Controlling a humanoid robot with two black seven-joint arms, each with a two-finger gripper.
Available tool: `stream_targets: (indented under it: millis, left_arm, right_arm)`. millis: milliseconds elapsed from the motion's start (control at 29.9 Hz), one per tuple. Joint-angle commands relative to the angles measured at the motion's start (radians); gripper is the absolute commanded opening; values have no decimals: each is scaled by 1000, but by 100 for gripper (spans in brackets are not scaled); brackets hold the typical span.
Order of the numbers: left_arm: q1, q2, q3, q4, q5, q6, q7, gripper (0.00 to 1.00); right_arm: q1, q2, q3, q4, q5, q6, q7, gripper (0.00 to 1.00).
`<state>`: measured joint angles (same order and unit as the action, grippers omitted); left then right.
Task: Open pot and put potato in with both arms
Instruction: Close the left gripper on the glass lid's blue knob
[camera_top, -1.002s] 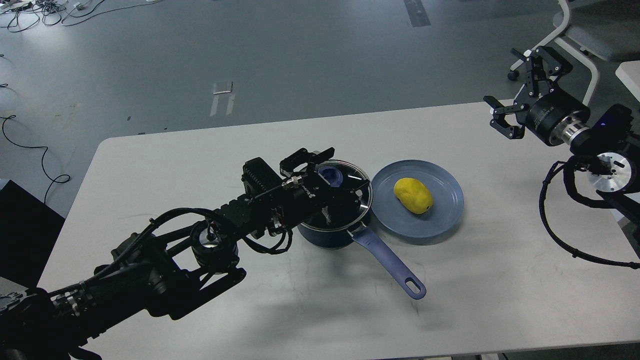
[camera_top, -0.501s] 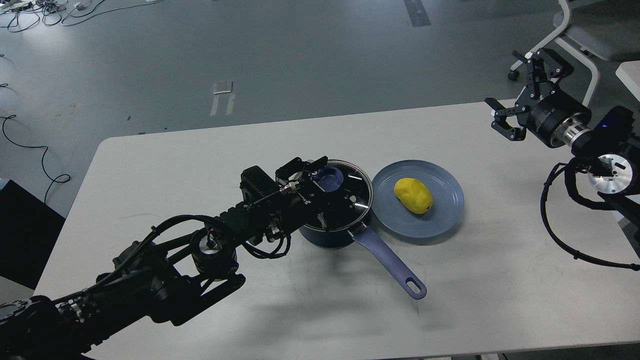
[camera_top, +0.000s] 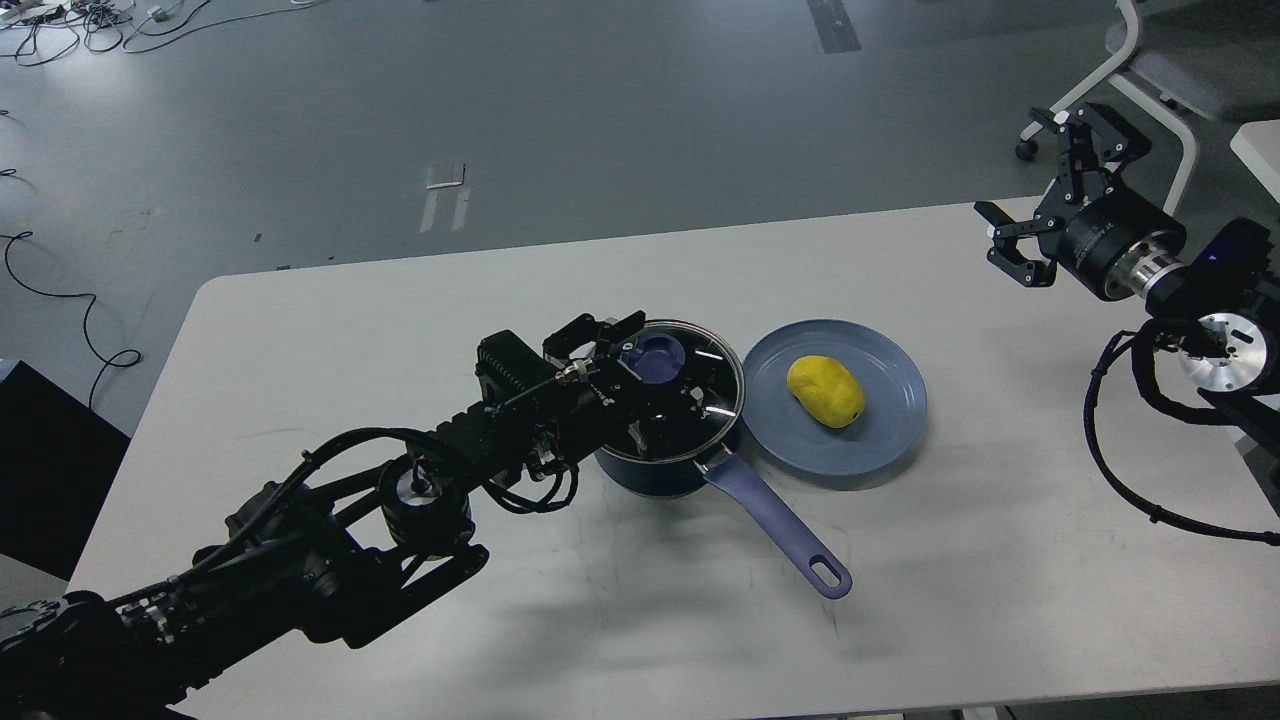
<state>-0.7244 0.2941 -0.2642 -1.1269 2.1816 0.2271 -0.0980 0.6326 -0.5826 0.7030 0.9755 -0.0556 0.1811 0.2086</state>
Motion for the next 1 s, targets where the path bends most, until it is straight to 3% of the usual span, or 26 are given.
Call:
stream_targets:
  millis: [0, 969]
  left_arm:
    - [0, 7, 3, 7, 0, 0, -5, 99]
    - [16, 3, -7, 10, -39, 0, -26, 99]
  right_arm:
    - [-4, 0, 0, -1, 0, 0, 2, 100]
    - [-25, 0, -5, -24, -6, 1, 0, 100]
